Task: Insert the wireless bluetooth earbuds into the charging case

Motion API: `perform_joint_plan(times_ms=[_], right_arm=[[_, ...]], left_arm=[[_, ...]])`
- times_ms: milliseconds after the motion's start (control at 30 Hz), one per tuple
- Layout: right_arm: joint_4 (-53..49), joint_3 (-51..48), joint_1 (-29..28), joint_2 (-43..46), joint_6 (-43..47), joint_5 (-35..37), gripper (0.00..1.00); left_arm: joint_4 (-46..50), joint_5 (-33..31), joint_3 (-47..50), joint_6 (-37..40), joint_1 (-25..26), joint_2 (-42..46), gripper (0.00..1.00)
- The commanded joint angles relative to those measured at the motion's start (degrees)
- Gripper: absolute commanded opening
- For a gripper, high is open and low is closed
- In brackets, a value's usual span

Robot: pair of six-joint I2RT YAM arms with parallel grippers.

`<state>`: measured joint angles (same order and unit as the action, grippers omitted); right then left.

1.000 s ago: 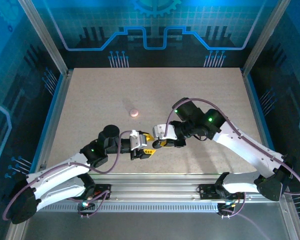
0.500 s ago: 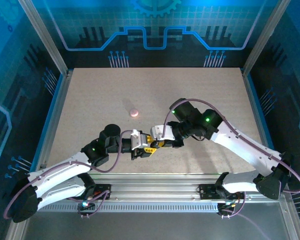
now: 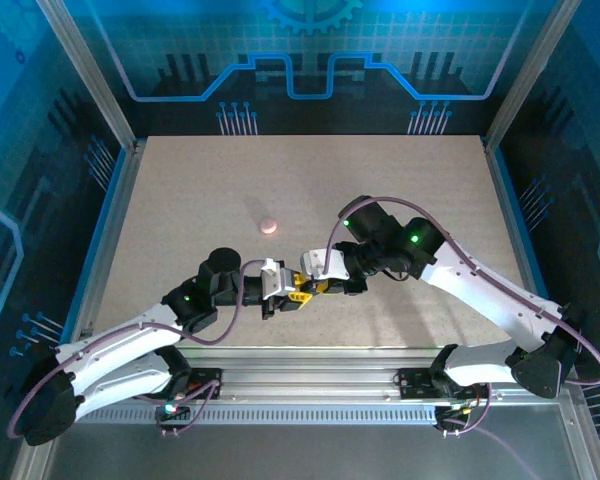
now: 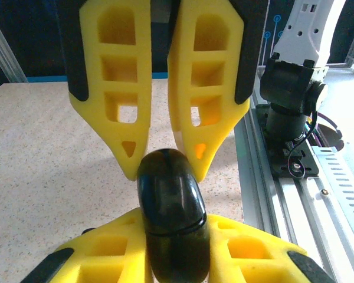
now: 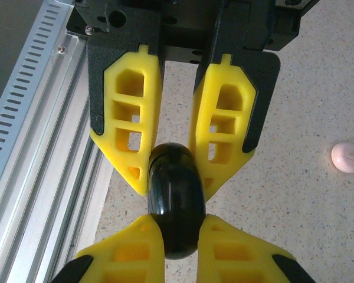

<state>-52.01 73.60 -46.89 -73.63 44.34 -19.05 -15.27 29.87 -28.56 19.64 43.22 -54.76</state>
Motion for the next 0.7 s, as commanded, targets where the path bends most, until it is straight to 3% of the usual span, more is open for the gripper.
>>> perform_joint_plan(times_ms=[0, 167, 500, 667], right_arm=[[3.0, 0.1, -1.2, 1.5, -1.2, 0.7, 0.24], [5.7, -1.2, -1.2, 2.2, -2.9, 2.0, 0.39], [7.0, -1.5, -1.1, 2.0, -4.2, 3.8, 0.43], [8.7, -2.2, -0.5, 2.0, -6.2, 8.6, 0.45]], left_arm=[[0.1, 1.9, -1.9, 0.7, -0.1, 0.6, 0.14], [-0.5, 2.2, -1.8, 0.3, -0.1, 1.0, 0.14], [-2.0, 2.3, -1.4, -0.3, -0.1, 1.5, 0.14], [-2.0, 2.6, -1.3, -0.2, -0.1, 1.9, 0.14]])
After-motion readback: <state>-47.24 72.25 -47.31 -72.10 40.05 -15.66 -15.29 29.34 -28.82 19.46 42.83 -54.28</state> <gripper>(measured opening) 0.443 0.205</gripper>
